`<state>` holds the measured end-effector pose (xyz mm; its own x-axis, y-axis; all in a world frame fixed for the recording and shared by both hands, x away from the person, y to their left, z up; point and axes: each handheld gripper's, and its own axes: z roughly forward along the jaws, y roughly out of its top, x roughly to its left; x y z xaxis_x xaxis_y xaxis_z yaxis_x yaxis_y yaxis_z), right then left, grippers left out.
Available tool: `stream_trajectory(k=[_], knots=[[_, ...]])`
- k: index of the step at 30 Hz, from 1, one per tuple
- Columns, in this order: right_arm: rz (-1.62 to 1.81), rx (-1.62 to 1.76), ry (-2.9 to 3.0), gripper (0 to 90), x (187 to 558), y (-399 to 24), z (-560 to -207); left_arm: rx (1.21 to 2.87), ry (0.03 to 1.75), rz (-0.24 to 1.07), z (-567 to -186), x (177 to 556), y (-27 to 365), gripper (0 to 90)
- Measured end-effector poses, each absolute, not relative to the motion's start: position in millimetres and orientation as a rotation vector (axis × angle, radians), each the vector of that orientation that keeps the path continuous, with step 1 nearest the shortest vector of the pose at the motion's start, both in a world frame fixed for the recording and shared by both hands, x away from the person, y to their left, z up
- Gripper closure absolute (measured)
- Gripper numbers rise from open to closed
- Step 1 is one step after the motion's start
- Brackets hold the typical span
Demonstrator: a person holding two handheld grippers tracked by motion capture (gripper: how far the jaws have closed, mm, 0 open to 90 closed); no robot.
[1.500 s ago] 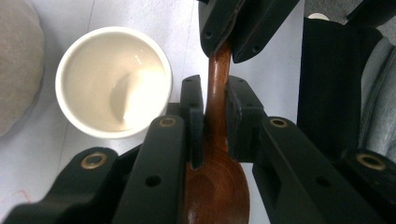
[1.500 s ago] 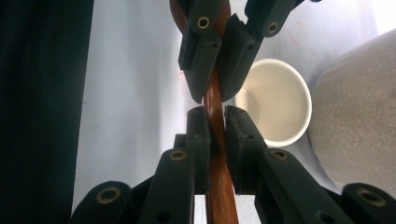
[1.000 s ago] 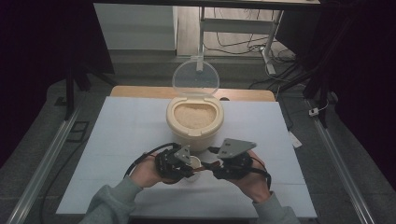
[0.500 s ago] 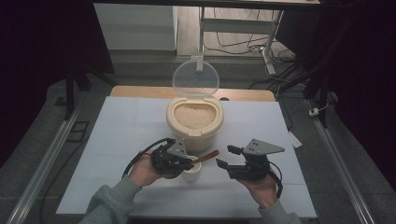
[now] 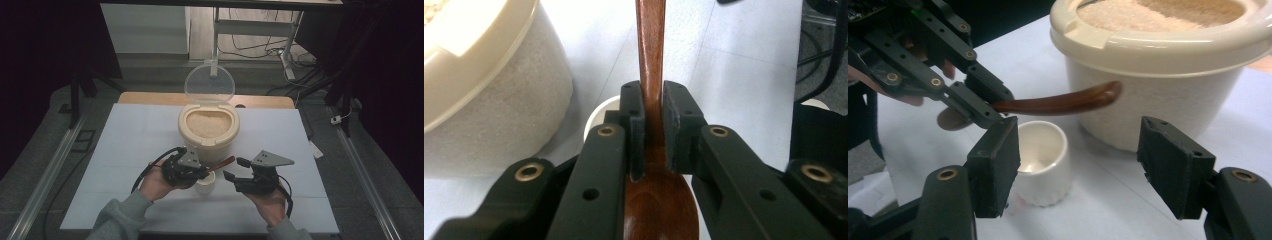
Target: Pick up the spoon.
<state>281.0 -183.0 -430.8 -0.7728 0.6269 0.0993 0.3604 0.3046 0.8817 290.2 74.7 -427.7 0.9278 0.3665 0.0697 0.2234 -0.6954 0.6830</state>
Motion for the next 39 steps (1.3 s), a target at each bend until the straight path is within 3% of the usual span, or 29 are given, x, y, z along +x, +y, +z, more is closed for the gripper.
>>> stream_trajectory(k=[13, 19, 28, 39], knots=[[1.562, 1.023, 2.251, 41.2, 282.7, -166.6, -436.8, 2.357, 0.407, 0.291, -429.1, 286.8, 68.5, 79.0], [1.573, 1.039, 2.225, 51.4, 282.5, -165.6, -437.3, 2.358, 0.404, 0.298, -429.6, 285.8, 66.7, 79.1], [1.634, 1.056, 2.205, 58.4, 283.2, -164.1, -436.7, 2.366, 0.406, 0.344, -429.5, 284.1, 65.5, 79.2], [1.796, 1.016, 2.171, 73.2, 280.9, -167.7, -431.8, 2.367, 0.392, 0.375, -425.2, 279.4, 64.4, 79.5]])
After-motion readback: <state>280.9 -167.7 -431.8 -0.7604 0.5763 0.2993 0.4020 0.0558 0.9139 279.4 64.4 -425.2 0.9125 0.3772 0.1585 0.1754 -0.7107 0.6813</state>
